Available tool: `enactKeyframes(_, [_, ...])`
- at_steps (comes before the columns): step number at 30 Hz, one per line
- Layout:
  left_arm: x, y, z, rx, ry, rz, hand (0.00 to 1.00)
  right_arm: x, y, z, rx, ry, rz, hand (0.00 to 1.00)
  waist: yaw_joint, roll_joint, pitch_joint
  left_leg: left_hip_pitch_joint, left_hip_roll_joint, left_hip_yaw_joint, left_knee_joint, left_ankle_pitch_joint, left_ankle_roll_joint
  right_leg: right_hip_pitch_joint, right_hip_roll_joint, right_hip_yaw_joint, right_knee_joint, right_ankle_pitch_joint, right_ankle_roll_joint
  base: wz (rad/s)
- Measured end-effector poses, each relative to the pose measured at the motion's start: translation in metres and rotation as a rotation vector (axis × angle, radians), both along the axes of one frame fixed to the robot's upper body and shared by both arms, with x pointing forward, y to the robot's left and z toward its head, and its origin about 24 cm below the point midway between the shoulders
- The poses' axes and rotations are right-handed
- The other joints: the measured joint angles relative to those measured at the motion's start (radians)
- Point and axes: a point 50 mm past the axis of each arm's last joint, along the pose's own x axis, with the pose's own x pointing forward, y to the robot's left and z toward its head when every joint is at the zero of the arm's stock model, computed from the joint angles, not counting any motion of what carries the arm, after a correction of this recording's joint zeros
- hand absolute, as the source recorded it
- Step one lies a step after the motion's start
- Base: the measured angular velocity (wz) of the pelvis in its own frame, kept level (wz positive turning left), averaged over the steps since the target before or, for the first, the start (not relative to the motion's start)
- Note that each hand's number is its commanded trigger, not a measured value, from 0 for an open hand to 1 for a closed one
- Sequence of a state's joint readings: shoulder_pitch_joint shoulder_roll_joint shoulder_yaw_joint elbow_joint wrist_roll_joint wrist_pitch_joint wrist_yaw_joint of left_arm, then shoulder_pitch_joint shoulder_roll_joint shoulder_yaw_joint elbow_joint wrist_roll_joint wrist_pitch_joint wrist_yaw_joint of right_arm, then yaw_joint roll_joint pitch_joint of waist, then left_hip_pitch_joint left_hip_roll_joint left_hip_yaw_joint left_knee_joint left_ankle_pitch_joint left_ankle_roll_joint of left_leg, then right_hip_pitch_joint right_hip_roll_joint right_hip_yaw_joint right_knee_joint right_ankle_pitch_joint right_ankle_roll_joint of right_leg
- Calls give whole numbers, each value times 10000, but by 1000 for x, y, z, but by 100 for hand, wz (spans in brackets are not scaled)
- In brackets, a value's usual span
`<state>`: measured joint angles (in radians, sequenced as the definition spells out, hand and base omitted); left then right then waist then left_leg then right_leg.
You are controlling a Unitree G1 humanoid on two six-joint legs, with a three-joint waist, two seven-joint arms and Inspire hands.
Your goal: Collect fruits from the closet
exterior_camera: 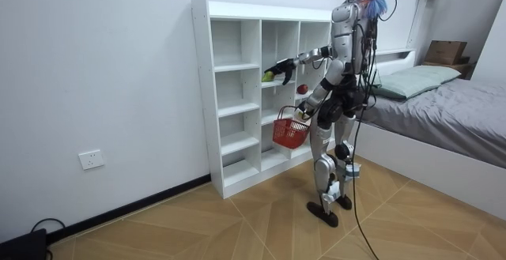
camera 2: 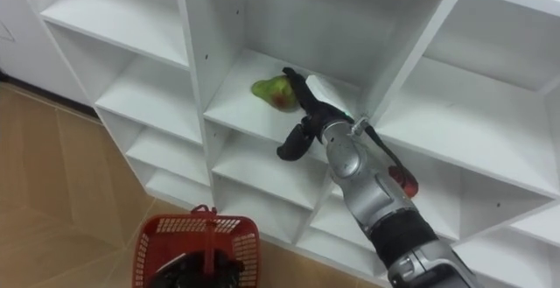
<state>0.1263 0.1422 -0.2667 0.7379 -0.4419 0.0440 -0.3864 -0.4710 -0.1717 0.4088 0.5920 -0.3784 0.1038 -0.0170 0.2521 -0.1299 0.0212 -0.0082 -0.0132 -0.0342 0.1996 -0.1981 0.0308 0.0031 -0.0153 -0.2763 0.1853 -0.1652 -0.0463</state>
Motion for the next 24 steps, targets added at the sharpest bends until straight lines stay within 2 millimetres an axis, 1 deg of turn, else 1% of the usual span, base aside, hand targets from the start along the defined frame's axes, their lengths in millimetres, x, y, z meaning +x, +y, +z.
enactKeyframes(6, [0, 0, 3, -49, -165, -21, 100, 0, 0, 1, -179, -129, -10, 0, 26, -18, 48, 2, -1, -25, 4, 1, 0, 1, -1, -13, -4, -1, 1, 0])
enactKeyframes(8, [1, 0, 5, -94, -282, -50, 100, 1, 0, 1, -178, -217, -85, 0, 27, -29, 100, -17, -1, -26, 18, 1, 0, -8, -2, -11, -4, -1, 2, 0])
enactKeyframes(14, [1, 0, 6, -244, -274, -30, 100, 3, -2, 5, -168, -545, -349, 0, 28, -41, 100, -167, -6, -41, 35, 1, 0, -81, 3, -6, -9, -2, 3, 0])
enactKeyframes(18, [0, -1, 6, -291, -264, -13, 100, 4, -2, 7, -502, -751, -320, 0, 1, -30, 94, -157, -8, -91, 59, 1, -1, -52, 9, -18, -9, -1, 3, 2])
enactKeyframes(24, [-1, -1, 6, -409, -211, 271, 100, 5, -1, 8, -494, -826, -368, 0, -5, 8, 73, -113, -10, -100, 82, 19, -14, -46, 6, -16, -5, -1, 2, 0])
